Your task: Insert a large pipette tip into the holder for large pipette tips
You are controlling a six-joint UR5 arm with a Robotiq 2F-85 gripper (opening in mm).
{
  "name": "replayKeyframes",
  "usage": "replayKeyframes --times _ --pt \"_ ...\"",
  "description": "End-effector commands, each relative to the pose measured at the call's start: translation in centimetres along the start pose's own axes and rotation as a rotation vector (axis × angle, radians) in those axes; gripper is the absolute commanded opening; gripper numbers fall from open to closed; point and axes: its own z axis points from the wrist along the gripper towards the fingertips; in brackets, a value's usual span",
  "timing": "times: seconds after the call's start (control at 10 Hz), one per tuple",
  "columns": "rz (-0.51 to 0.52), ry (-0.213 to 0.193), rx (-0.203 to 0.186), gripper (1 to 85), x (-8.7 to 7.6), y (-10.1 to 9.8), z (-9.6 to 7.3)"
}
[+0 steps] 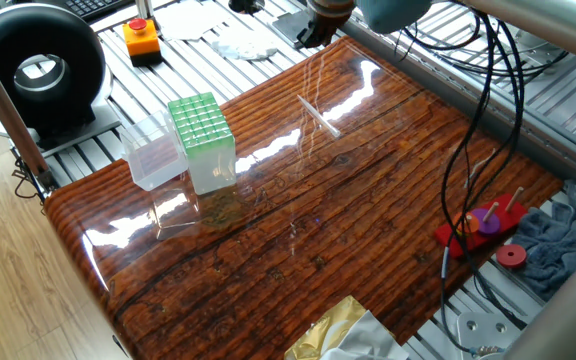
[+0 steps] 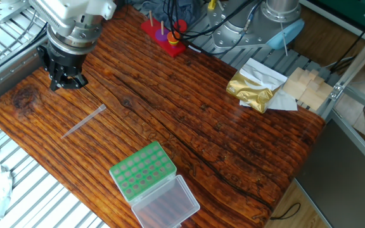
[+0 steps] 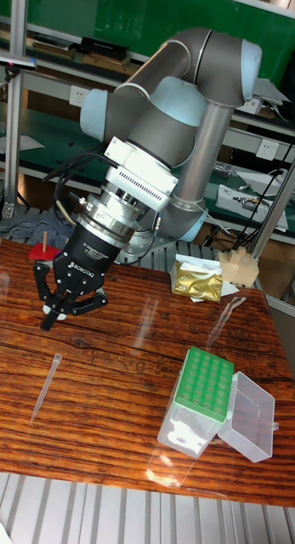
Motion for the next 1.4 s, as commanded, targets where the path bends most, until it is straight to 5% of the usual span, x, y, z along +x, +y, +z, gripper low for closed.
replayKeyframes --times 0.0,1.3 --pt "-0.017 0.019 -0.021 1.0 0.6 -0.2 -0.4" --pt "-0.058 0.038 -0.040 1.0 2.7 -1.3 -0.4"
